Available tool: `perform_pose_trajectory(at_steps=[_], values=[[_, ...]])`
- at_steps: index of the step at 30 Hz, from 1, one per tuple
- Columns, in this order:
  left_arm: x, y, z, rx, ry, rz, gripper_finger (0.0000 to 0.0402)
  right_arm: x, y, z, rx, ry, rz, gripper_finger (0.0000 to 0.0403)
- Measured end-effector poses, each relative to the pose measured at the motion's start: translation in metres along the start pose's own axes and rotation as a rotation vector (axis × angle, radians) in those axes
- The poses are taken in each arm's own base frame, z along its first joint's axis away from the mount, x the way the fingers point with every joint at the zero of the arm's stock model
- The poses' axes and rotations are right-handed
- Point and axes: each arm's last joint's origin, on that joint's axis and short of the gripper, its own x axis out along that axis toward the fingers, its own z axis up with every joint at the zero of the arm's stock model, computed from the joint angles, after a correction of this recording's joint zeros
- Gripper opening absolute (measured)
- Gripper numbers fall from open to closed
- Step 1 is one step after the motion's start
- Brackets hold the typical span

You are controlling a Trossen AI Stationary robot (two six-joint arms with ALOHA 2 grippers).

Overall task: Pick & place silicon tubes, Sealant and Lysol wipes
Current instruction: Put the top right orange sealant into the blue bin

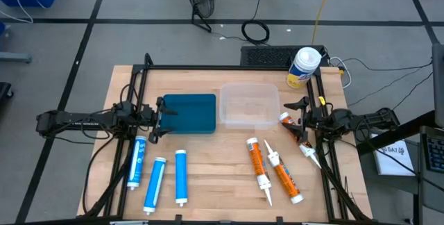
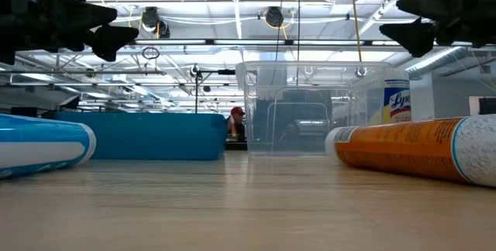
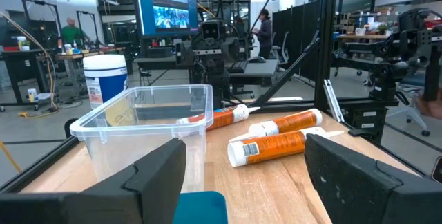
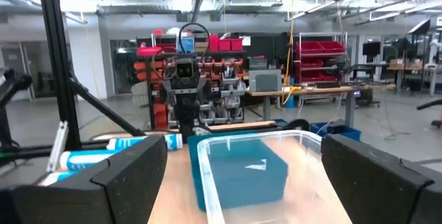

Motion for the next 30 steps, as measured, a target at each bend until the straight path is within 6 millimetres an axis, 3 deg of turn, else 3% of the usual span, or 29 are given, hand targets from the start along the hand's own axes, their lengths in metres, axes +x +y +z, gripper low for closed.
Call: perform_pose_trajectory(at_steps=[8, 14, 20, 30], values=[[0.000, 0.000, 0.000, 0.000, -0.001, 0.000, 0.0294, 0.000, 0.000, 0.003, 0.026, -0.029, 0.000, 0.0359], [0.000, 0.000, 0.000, 0.000, 0.000, 0.000, 0.0294, -0.001, -0.001, 0.011, 0.301, -0.110, -0.016, 0.0359], [0.000, 0.000, 0.000, 0.000, -0.001, 0.000, 0.0294, -0.001, -0.006, 0.010, 0.235, -0.110, -0.180, 0.0359], [0.000, 0.000, 0.000, 0.000, -0.001, 0.000, 0.0294, -0.001, -0.006, 0.010, 0.331, -0.123, -0.172, 0.0359]])
